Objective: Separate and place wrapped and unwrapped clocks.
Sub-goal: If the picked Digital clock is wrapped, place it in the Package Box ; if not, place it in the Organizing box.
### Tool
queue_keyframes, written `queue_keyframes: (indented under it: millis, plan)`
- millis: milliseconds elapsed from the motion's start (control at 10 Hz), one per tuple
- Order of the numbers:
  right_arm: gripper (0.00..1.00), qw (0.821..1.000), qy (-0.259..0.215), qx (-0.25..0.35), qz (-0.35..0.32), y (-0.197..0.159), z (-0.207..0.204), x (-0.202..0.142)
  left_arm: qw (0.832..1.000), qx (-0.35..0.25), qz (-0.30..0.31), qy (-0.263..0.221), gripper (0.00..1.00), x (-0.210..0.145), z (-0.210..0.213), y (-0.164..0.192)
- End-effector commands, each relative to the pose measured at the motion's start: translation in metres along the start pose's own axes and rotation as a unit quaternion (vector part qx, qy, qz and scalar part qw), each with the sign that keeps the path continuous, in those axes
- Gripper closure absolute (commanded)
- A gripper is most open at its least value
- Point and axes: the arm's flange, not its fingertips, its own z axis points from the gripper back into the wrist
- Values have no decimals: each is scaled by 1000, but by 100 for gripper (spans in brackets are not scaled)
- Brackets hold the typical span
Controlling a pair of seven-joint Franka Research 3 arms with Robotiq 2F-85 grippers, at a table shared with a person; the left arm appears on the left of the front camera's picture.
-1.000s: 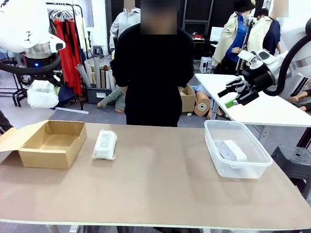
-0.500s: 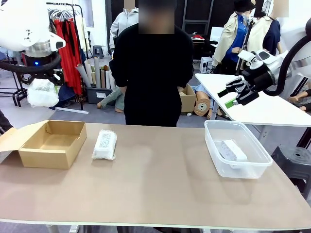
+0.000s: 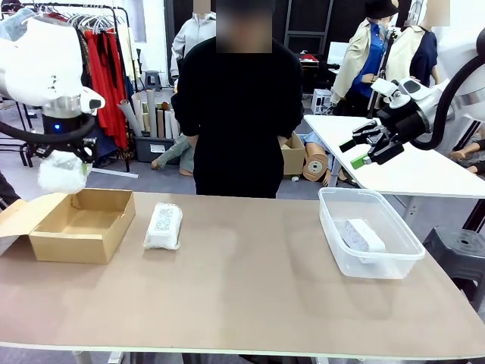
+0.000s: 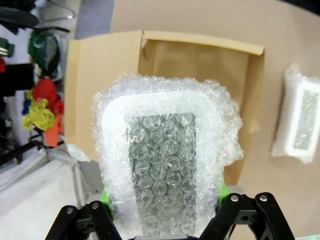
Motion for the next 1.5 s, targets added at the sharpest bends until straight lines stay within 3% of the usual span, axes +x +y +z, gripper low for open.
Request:
queue_keyframes:
  millis: [0, 400, 1400]
  plan:
    - [0, 1000, 1, -2, 2, 1, 1, 3, 1000, 0, 16, -2, 100, 3, -19, 15]
    - [0, 1000, 1, -2, 2, 1, 1, 3, 1000, 3, 14, -12, 100, 25, -63, 25]
    - [0, 1000, 1, -2, 2, 1, 1, 3, 1000, 0, 21, -3, 100, 23, -69, 24]
